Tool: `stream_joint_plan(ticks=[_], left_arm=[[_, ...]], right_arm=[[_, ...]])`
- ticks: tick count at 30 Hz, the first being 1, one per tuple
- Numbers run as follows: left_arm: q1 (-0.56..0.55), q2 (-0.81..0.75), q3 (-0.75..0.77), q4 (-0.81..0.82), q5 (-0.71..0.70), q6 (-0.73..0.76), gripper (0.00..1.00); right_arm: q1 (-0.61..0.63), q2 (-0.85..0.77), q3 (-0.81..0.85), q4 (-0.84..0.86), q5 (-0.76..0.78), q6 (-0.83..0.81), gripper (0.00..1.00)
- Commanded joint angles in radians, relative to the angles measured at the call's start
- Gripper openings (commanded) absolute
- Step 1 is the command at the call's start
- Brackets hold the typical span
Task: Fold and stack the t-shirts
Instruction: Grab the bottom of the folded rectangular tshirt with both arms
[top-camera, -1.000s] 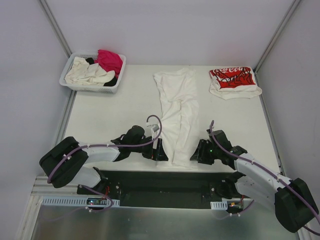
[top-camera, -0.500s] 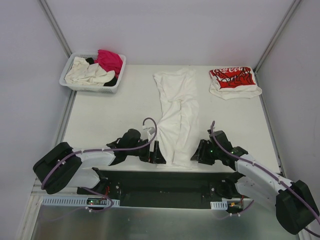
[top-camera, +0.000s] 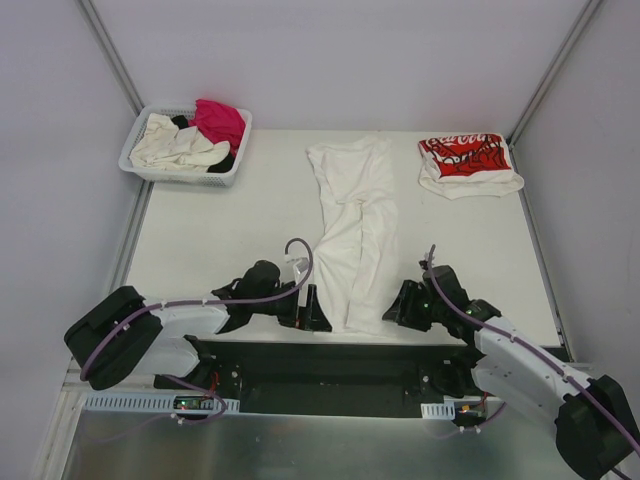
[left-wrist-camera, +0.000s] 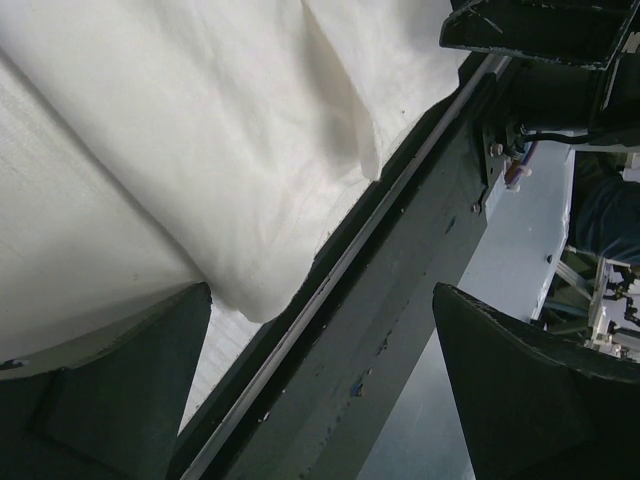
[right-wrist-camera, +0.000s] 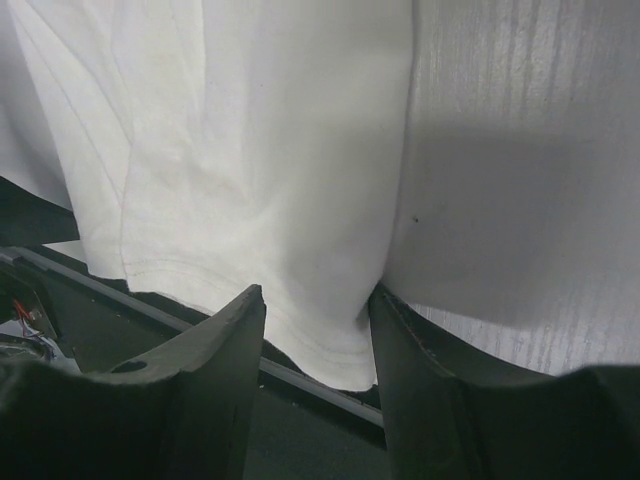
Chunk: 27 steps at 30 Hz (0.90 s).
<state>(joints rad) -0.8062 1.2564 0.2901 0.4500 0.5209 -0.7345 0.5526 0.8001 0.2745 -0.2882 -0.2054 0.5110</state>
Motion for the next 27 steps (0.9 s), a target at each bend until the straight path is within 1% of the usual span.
stream_joint_plan(ticks=[1,6,8,9,11,13,14,18,23,27], left_arm=[[-0.014,0.052,-0.006,-0.057,-0.016,0.006,0.94],[-0.014,0.069,-0.003,-0.045,-0.019,0.007,0.93],[-0.014,0.081,0.003,-0.034,-0.016,0.007,0.9],[-0.014,0.095,0.007,-0.031,-0.012,0.01,0.86],[-0.014,0.107,0.015,-0.027,-0.002,0.014,0.85],[-0.014,0.123,0.024,-0.025,0.005,0.021,0.79],[-0.014,0.127,0.027,-0.025,0.007,0.023,0.74],[-0.014,0.164,0.05,-0.025,0.022,0.037,0.66],[-0.014,0.196,0.072,-0.025,0.04,0.047,0.51],[-0.014,0.228,0.092,-0.024,0.05,0.056,0.45]], right_arm=[[0.006,0.017,-0.023,-0.028,0.035,0.024,0.5],[0.007,0.022,-0.024,-0.005,0.034,0.047,0.49],[0.009,0.036,-0.021,0.006,0.026,0.055,0.5],[0.01,0.042,-0.018,0.012,0.024,0.057,0.5],[0.012,0.062,-0.015,0.017,0.024,0.058,0.5],[0.012,0.073,-0.008,0.018,0.026,0.058,0.49],[0.013,0.076,-0.008,0.02,0.031,0.058,0.49],[0.013,0.085,0.002,0.027,0.035,0.06,0.49],[0.013,0.106,0.006,0.035,0.034,0.06,0.48],[0.015,0.129,0.011,0.041,0.032,0.06,0.48]])
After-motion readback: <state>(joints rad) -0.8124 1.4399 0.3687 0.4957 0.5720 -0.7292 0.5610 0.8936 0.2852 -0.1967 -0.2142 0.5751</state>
